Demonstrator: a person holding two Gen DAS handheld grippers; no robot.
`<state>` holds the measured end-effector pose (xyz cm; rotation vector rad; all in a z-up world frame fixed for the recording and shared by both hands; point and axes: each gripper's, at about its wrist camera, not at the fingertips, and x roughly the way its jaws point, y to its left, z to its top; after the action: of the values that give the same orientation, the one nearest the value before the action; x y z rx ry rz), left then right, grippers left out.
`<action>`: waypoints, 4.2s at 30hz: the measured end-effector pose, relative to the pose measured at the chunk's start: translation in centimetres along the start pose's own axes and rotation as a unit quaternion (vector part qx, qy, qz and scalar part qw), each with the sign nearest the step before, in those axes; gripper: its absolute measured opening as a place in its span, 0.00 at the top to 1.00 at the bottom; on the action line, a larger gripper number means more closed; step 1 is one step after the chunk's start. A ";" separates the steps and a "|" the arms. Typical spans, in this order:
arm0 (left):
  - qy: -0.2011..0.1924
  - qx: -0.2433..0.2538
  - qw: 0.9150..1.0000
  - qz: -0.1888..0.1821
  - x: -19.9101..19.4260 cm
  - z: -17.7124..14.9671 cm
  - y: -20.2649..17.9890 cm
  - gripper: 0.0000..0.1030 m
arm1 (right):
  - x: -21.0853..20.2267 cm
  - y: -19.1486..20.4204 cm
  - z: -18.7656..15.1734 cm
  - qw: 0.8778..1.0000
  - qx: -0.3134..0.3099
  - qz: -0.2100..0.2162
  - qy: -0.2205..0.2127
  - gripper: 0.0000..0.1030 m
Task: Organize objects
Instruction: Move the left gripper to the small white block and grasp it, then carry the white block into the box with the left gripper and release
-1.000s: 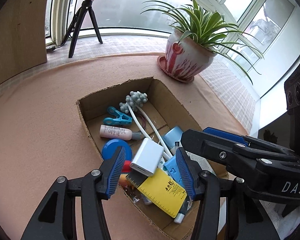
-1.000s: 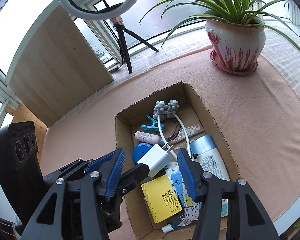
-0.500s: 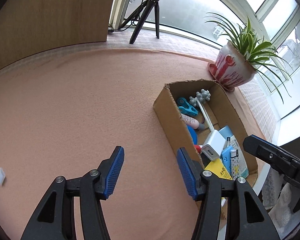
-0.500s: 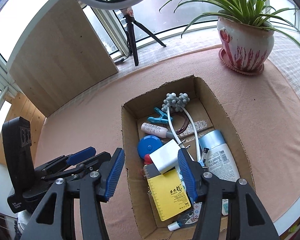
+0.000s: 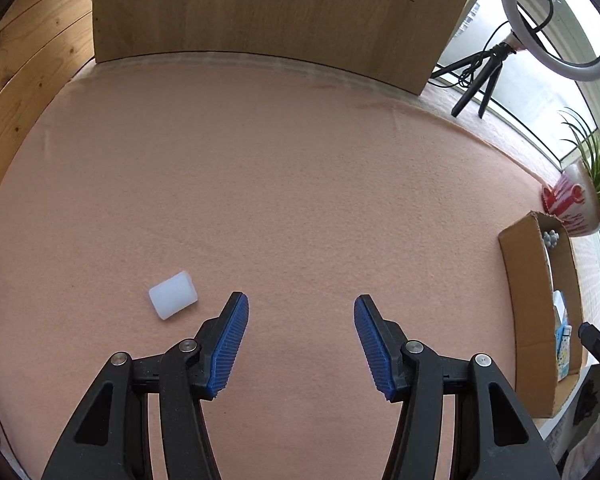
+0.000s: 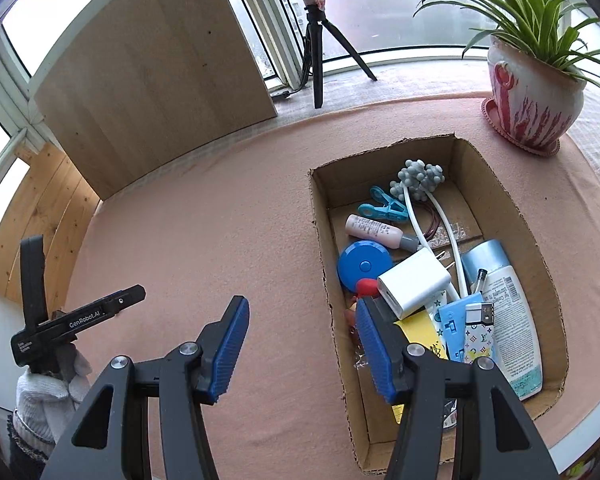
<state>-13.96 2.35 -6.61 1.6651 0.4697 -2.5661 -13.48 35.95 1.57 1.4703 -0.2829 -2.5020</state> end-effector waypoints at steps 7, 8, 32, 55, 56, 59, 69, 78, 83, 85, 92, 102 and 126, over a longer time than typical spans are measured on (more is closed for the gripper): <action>0.002 -0.042 0.999 0.019 0.0 -0.1 5.2 0.43 | 0.7 2.6 -1.1 0.999 -0.035 -0.028 0.009 0.50; 0.005 -0.047 0.999 0.017 0.1 -0.1 5.7 0.43 | 0.7 3.0 -1.3 0.998 -0.044 -0.037 0.008 0.50; 0.013 -0.023 0.999 0.046 2.6 0.1 6.1 0.57 | -0.6 5.5 -2.6 0.992 -0.079 -0.099 -0.013 0.49; -0.006 -0.010 0.999 0.048 2.2 0.2 6.7 0.89 | -0.9 1.9 -3.1 0.994 -0.041 -0.104 -0.004 0.49; -0.008 -0.014 0.999 0.044 2.2 0.3 6.8 0.89 | -1.1 1.6 -3.1 0.994 -0.037 -0.106 -0.005 0.49; -0.011 -0.017 0.999 0.025 1.6 0.4 5.9 0.89 | -1.5 0.7 -3.1 0.993 -0.030 -0.110 -0.006 0.49; -0.034 0.059 0.997 -0.045 -0.9 1.2 -4.2 0.89 | -3.2 -2.3 -3.1 0.992 -0.005 -0.124 -0.018 0.49; -0.027 0.137 0.984 -0.107 -1.3 0.4 -16.3 0.89 | -4.7 -4.9 -3.6 0.990 0.011 -0.137 -0.024 0.49; -0.022 0.173 0.976 -0.129 -1.0 0.0 -22.1 0.89 | -5.3 -6.8 -3.9 0.989 0.024 -0.143 -0.025 0.49; -0.019 0.187 0.973 -0.134 -0.7 -0.1 -23.9 0.89 | -5.5 -7.4 -4.0 0.989 0.029 -0.145 -0.025 0.49; -0.008 0.212 0.967 -0.142 0.6 -0.7 -28.3 0.89 | -6.0 -9.5 -4.4 0.988 0.040 -0.149 -0.022 0.49; -0.016 0.243 0.960 -0.136 0.8 -1.0 -32.3 0.88 | -6.5 -11.4 -4.4 0.987 0.049 -0.151 -0.024 0.49; -0.047 0.200 0.976 -0.077 -2.2 0.0 -25.3 0.23 | -6.1 -9.8 -4.2 0.989 0.041 -0.142 -0.023 0.49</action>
<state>-18.11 26.18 1.07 1.6574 0.0787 -2.9957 -7.80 46.88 1.93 1.5851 -0.1988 -2.7817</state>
